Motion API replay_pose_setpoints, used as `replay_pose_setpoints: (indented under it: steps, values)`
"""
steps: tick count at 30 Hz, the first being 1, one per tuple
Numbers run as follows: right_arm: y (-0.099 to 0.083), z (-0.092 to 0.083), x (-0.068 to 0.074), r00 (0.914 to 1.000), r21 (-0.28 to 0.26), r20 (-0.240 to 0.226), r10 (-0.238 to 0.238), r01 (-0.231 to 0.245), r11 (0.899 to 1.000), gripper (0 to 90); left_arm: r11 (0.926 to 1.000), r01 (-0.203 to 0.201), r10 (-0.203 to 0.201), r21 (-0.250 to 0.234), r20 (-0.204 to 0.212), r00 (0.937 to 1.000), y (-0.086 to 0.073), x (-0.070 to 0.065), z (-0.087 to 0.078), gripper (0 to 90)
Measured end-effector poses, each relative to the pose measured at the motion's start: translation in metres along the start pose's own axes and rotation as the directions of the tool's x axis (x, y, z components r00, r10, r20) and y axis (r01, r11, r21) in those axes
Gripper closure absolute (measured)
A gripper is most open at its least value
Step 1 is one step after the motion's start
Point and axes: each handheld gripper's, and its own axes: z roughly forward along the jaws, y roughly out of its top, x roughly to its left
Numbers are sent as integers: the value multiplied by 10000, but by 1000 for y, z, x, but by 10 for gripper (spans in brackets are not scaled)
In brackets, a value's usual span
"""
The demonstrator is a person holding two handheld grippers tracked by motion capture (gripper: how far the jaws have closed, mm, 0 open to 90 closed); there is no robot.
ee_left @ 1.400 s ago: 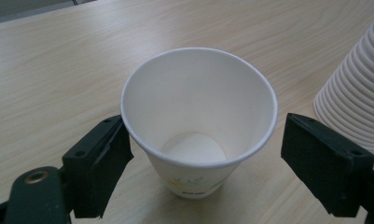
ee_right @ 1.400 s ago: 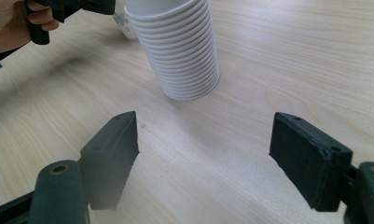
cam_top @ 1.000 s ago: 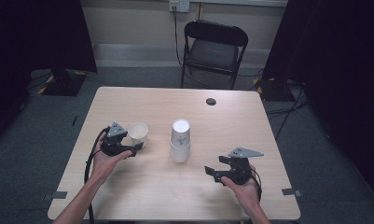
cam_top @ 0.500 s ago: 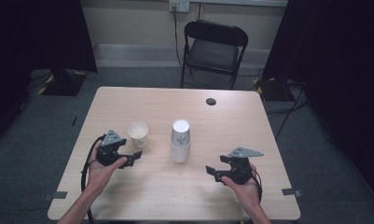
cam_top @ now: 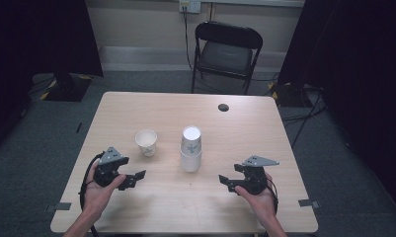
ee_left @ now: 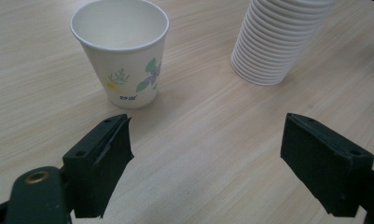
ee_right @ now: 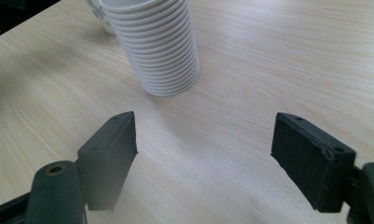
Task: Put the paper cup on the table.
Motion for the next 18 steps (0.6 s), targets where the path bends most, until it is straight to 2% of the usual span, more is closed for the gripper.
replay_pose_setpoints:
  steps: [1,4,5,6,8,10,15,18]
  values:
    - [0,0,0,10000,-11,22,-10,10,10000,218,9998,-141,142,111,-22,9999,-2,-3,-1,166]
    - [-1,0,-1,10000,-9,48,-47,47,10000,217,9999,-117,117,-25,-66,9999,-5,-7,-5,175]
    - [-1,0,-1,10000,0,62,-51,51,10000,218,9998,-205,205,1,-180,9996,-7,-8,-9,175]
    - [-2,-1,-2,10000,-23,79,-52,52,10000,217,9999,-149,148,-13,-477,9988,-11,-10,-12,175]
    - [-2,-1,-2,9999,-35,83,-60,60,10000,217,9999,-117,113,-78,-479,9988,-15,-11,-13,175]
    - [-4,0,-2,9997,-36,150,-197,198,9998,213,10000,-54,56,54,-288,9996,-21,-7,-11,178]
    - [-6,2,-1,9989,65,168,-436,435,9990,213,9999,26,-24,131,-142,9999,-29,1,-8,188]
    - [-6,3,-5,9991,143,247,-357,353,9993,201,9999,61,-62,103,67,10000,-29,1,-7,188]
